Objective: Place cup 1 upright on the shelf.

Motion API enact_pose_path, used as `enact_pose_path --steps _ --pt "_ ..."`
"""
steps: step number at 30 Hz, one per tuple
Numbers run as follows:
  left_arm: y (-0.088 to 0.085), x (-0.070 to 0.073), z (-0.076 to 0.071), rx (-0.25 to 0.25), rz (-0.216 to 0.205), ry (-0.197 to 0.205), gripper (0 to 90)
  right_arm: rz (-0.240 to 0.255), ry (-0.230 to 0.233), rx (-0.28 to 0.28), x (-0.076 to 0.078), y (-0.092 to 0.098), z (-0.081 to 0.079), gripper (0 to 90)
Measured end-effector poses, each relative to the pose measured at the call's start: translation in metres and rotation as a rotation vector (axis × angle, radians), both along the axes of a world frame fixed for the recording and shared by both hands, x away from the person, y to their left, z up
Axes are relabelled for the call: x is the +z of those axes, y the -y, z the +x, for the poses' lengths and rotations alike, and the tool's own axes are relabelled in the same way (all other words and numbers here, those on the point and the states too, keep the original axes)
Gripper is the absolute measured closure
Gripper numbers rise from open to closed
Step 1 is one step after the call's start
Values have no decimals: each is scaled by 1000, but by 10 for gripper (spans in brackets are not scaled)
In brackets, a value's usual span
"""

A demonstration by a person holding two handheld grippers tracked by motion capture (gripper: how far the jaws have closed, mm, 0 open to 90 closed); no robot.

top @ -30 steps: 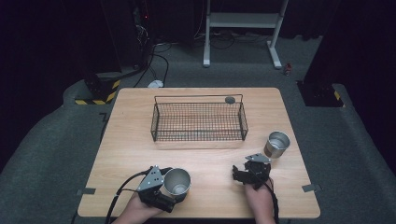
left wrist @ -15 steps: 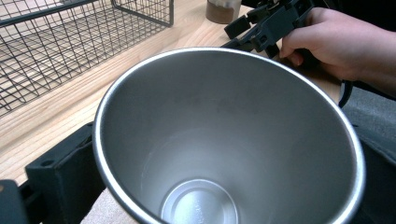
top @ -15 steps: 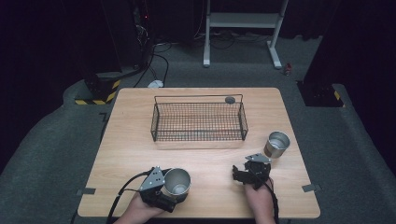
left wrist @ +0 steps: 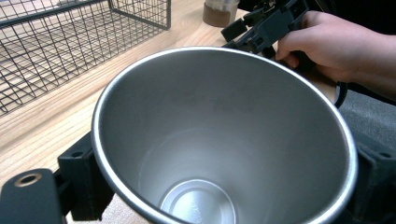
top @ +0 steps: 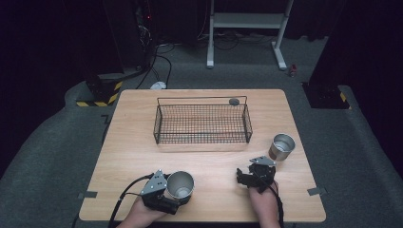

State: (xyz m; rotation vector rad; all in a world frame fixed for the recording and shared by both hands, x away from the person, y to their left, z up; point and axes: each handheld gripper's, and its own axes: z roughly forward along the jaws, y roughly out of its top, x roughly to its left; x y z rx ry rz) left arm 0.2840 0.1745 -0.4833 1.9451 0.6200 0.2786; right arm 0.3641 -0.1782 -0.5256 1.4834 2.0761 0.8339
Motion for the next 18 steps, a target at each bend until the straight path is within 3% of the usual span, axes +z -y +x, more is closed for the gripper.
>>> enact_pose_path --steps 18 --pt "-10 -1 6 46 -36 -10 115 0 0 0 0 0 0 91"
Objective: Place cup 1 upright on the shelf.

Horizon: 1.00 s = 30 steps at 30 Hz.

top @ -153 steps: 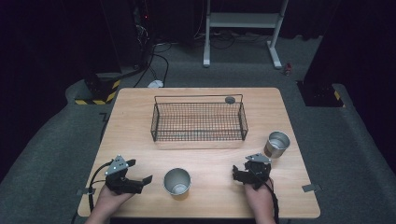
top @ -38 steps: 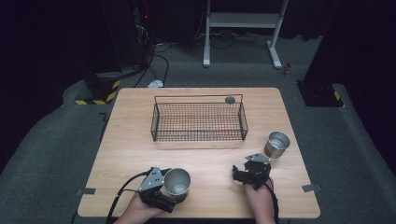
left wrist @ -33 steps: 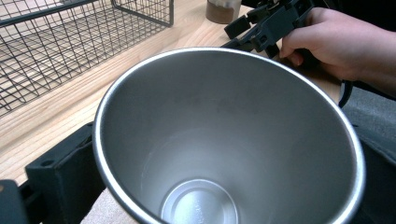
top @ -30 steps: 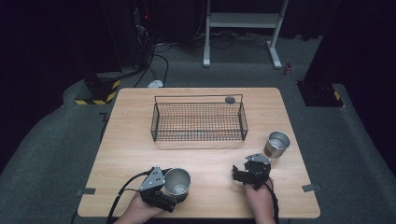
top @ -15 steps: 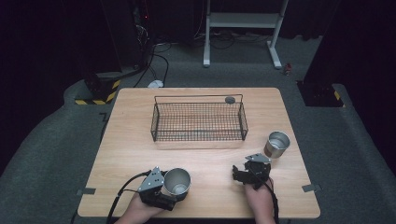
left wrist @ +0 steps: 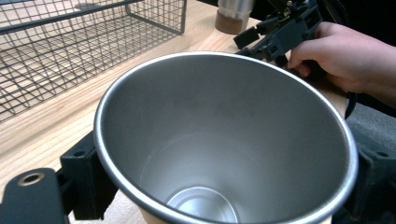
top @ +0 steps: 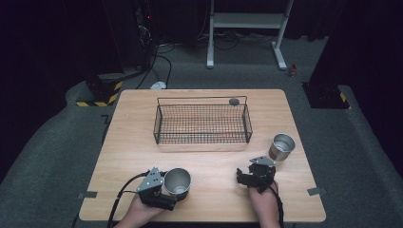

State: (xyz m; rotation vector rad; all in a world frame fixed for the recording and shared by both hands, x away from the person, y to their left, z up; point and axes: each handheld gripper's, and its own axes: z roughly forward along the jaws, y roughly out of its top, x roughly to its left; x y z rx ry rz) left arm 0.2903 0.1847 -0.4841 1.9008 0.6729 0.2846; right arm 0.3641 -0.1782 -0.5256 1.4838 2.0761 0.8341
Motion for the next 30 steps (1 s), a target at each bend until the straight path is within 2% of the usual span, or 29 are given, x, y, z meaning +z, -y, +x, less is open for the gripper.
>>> enact_pose_path --steps 4,15,30 --pt "-3 0 1 11 -12 4 131 0 0 0 0 0 0 91" --pt "-7 -1 4 37 -6 14 132 0 0 0 0 0 0 91" --pt "-37 1 17 148 -17 45 132 0 0 0 0 0 0 91"
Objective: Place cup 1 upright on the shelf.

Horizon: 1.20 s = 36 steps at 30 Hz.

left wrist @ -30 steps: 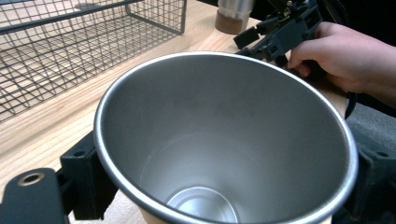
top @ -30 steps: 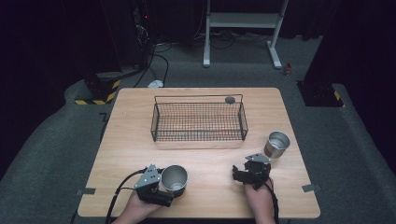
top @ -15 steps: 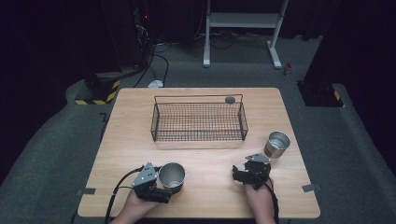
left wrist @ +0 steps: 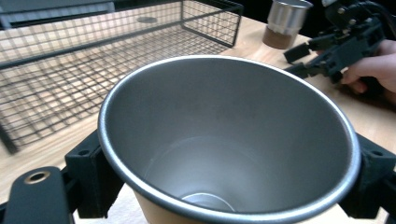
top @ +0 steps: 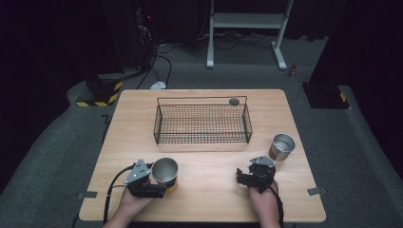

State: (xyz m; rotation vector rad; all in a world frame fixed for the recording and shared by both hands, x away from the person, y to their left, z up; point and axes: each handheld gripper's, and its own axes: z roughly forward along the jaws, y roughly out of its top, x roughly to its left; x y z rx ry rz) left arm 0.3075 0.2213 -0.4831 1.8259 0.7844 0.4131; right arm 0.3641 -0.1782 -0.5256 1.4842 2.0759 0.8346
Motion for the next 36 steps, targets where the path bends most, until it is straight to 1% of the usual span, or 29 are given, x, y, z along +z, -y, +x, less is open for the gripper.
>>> enact_pose_path --steps 6,10,13,14,17,20,21,25,26,29,30,33,36 --pt "-8 1 3 29 -4 7 132 0 0 0 0 0 0 91" --pt "-15 1 6 56 -22 2 132 0 0 0 0 0 0 91" --pt "-17 1 7 66 -22 3 132 0 0 0 0 0 0 91" --pt "-19 -1 8 80 -21 4 132 0 0 0 0 0 0 91" --pt "-22 -2 10 87 -15 -1 132 0 0 0 0 0 0 91" --pt "-24 -3 13 98 -14 3 132 0 0 0 0 0 0 91" --pt "-25 -3 13 103 -22 -2 132 0 0 0 0 0 0 91" --pt "-28 -4 16 119 -27 -3 133 0 0 0 0 0 0 91" --pt "-29 -5 17 130 -35 -5 133 0 0 0 0 0 0 91" --pt "-31 -6 19 138 -40 -5 133 0 0 0 0 0 0 91" --pt "-32 -6 20 142 -48 -7 133 0 0 0 0 0 0 91" --pt "-33 -6 21 155 -48 -6 133 0 0 0 0 0 0 91" --pt "-33 -6 23 166 -70 -15 133 0 0 0 0 0 0 91"
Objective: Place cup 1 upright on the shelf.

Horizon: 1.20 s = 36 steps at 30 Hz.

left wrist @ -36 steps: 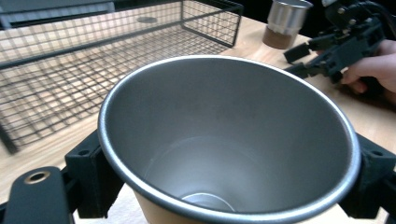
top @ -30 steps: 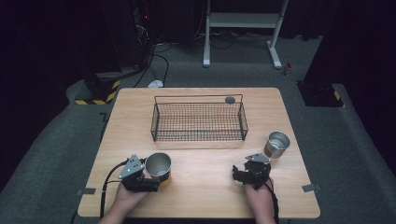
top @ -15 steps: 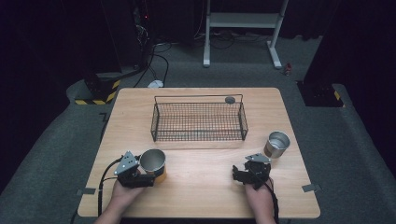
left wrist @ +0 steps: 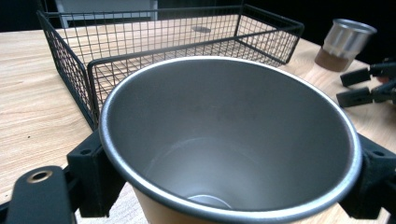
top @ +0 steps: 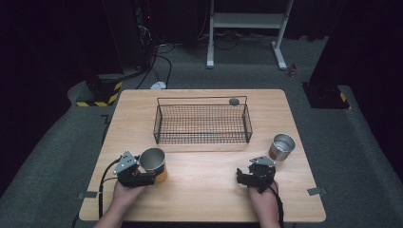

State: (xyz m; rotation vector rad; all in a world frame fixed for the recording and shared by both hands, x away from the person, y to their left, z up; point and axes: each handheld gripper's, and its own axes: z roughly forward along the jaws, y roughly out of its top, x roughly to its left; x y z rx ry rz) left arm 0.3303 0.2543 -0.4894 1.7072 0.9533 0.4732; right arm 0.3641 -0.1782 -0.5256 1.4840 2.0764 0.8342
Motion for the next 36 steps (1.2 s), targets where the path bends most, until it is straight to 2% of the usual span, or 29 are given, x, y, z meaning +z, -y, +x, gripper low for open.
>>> enact_pose_path --steps 1,7,11,14,24,28,29,36 --pt "1 0 0 2 -9 -5 133 0 0 0 0 0 0 91" --pt "6 1 3 12 12 3 133 0 0 0 0 0 0 91" --pt "8 3 4 16 10 1 133 0 0 0 0 0 0 91" --pt "11 7 4 26 37 -6 132 4 -1 -3 0 0 -1 91" --pt "13 18 9 39 37 2 133 3 -1 13 0 2 -2 91" --pt "16 19 13 52 16 -1 133 -2 0 20 0 2 -3 96" --pt "18 19 15 56 28 1 133 -1 0 21 0 2 -3 96" --pt "26 23 19 63 40 16 133 -3 0 20 0 2 -3 97"
